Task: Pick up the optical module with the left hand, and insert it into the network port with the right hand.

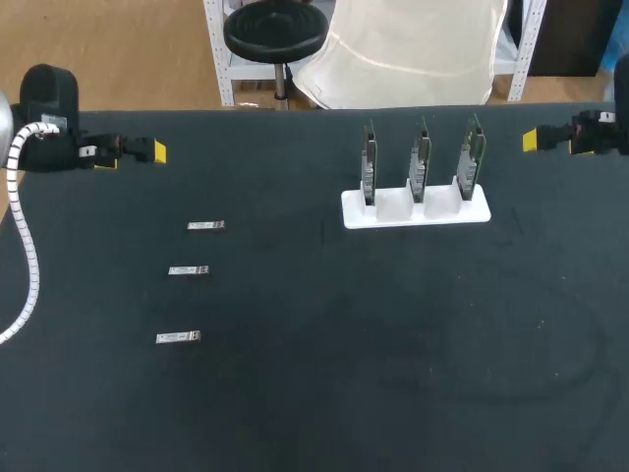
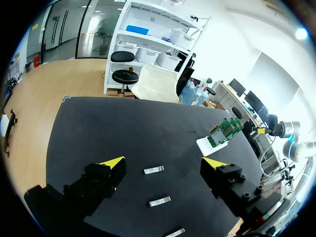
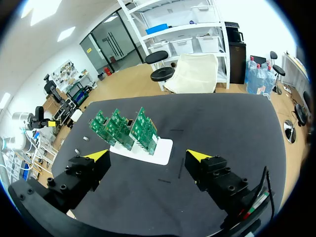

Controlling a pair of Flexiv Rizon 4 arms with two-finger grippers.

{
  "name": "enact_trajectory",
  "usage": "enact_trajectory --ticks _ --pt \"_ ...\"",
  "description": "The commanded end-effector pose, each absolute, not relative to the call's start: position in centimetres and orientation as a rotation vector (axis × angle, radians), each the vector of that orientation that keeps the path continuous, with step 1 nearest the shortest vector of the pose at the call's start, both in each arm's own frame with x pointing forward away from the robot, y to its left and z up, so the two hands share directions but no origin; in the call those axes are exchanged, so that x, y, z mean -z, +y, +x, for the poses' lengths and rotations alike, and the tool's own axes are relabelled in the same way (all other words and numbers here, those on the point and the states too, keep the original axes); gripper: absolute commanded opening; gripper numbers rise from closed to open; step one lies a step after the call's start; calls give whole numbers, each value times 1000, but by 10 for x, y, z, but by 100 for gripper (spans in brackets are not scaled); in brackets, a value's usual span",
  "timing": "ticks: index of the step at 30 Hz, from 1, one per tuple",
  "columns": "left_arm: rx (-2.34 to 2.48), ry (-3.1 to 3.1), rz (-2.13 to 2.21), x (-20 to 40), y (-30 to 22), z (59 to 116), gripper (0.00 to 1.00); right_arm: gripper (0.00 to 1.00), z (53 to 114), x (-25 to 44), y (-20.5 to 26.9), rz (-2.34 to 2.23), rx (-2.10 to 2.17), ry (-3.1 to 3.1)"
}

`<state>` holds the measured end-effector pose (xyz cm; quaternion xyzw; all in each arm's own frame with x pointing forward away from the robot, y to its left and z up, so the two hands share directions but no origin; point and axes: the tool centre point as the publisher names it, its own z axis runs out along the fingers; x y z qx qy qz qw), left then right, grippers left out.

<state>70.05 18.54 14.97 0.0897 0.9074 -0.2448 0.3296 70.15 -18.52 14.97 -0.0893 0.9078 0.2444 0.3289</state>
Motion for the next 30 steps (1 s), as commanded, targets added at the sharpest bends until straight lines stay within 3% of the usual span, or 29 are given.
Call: enact_trajectory --ticks 1,15,30 --pt "639 2375 234 -150 185 700 100 100 700 -150 -185 -230 -634 2376" --pt "541 2357 311 -149 202 713 100 100 700 -150 -185 -230 -634 2376" --pt "279 2293 1264 -117 221 745 100 100 700 -150 -185 -230 -634 2376"
